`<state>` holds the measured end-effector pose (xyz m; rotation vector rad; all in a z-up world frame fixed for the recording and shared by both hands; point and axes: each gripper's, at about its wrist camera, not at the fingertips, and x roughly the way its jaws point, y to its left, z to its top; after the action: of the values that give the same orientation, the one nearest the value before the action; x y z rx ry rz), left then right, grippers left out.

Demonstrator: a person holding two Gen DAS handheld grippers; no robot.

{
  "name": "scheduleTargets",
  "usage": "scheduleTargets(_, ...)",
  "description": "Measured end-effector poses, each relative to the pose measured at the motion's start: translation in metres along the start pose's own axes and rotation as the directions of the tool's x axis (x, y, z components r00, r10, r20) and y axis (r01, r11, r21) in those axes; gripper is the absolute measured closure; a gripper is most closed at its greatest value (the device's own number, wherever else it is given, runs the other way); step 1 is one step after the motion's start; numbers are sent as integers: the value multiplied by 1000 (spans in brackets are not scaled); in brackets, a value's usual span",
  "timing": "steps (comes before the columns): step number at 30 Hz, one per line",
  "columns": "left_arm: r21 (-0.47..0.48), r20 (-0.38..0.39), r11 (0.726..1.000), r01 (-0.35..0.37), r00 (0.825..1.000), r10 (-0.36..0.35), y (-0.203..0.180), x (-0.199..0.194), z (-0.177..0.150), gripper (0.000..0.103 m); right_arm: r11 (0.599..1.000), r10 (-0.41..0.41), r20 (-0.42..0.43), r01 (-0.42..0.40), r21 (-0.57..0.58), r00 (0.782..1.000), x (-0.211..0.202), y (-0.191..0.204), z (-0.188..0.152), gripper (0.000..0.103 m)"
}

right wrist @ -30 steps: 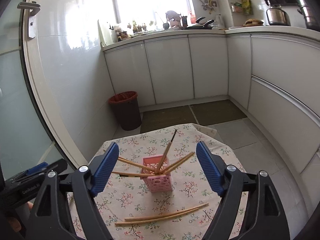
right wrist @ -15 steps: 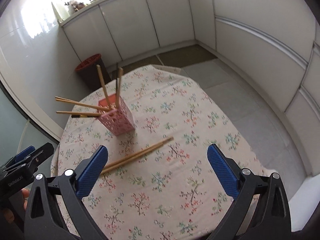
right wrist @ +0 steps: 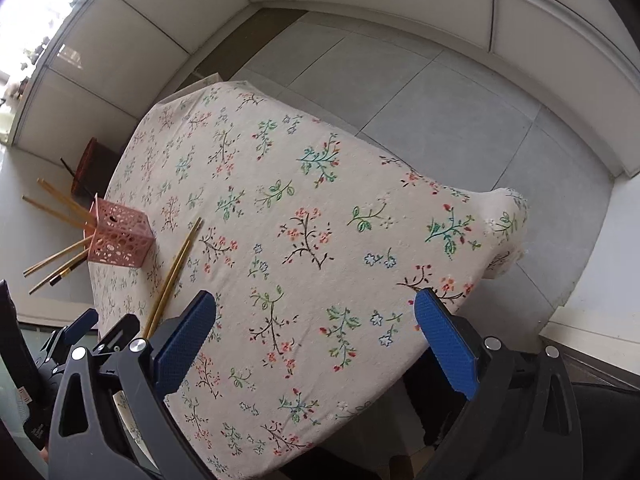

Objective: Organize utensils
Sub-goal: 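Lower the left tool and grasp one of the last two wooden chopsticks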

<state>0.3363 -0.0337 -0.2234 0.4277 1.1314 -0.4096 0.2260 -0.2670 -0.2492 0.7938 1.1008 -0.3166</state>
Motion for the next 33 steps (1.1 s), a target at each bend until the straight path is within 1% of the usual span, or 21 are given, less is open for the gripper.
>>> scheduleTargets(2, 64, -1, 998, -2, 1000, 2, -15, 9, 12, 7, 1000, 9, -11, -9, 21, 1000, 1, -5, 2, 6)
scheduleTargets(4, 138, -10, 990, 2, 1000, 0, -29, 18, 24, 7, 1000, 12, -23, -12, 23, 1000, 2, -6, 3, 6)
scheduleTargets(6, 216, -29, 976, -19, 999, 26, -42, 31, 37, 9, 1000, 16, -30, -15, 21, 999, 4, -5, 4, 6)
scheduleTargets(8, 278, -53, 961, -11, 998, 26, -51, 45, 50, 11, 1000, 21, -31, -21, 16, 999, 4, -4, 4, 6)
scheduleTargets(11, 323, -113, 946, 8, 993, 31, -55, 69, 68, 17, 1000, 20, -30, -20, 8, 999, 4, -2, 4, 6)
scheduleTargets(12, 328, -139, 945, 17, 990, 30, -54, 77, 74, 23, 1000, 20, -35, -20, 6, 999, 6, -2, 4, 6)
scheduleTargets(13, 328, -166, 944, 25, 986, 31, -52, 86, 79, 26, 1000, 20, -41, -19, 6, 999, 7, -2, 4, 6)
scheduleTargets(16, 307, -223, 951, 41, 974, 30, -39, 106, 86, 42, 1000, 19, -60, -19, 7, 998, 12, -2, 5, 6)
scheduleTargets(17, 299, -239, 953, 48, 971, 26, -35, 111, 89, 44, 1000, 18, -62, -18, 8, 998, 12, -2, 5, 6)
scheduleTargets(19, 283, -269, 957, 65, 963, 13, -28, 119, 91, 61, 1000, 16, -64, -15, 12, 998, 14, -3, 6, 6)
scheduleTargets(21, 282, -295, 956, 82, 956, 5, -25, 126, 90, 69, 1000, 15, -66, -14, 16, 998, 15, -4, 7, 6)
scheduleTargets(23, 283, -287, 954, 95, 958, -11, -22, 126, 89, 73, 1000, 13, -71, -12, 14, 997, 17, -3, 6, 6)
scheduleTargets(25, 276, -284, 955, 106, 958, -24, -21, 125, 89, 79, 1000, 8, -77, -8, 5, 997, 18, -1, 5, 6)
scheduleTargets(27, 263, -279, 958, 114, 960, -38, -20, 126, 89, 84, 1000, 3, -76, -3, -4, 997, 19, 1, 4, 6)
scheduleTargets(28, 248, -275, 962, 115, 960, -44, -19, 125, 89, 90, 1000, -2, -72, 1, -10, 997, 19, 2, 4, 6)
scheduleTargets(30, 202, -261, 972, 121, 963, -65, -13, 124, 86, 91, 1000, -8, -66, 7, -15, 998, 19, 3, 4, 6)
scheduleTargets(33, 75, -233, 985, 153, 964, -132, -4, 119, 76, 91, 1000, -14, -71, 13, -17, 997, 22, 5, 4, 6)
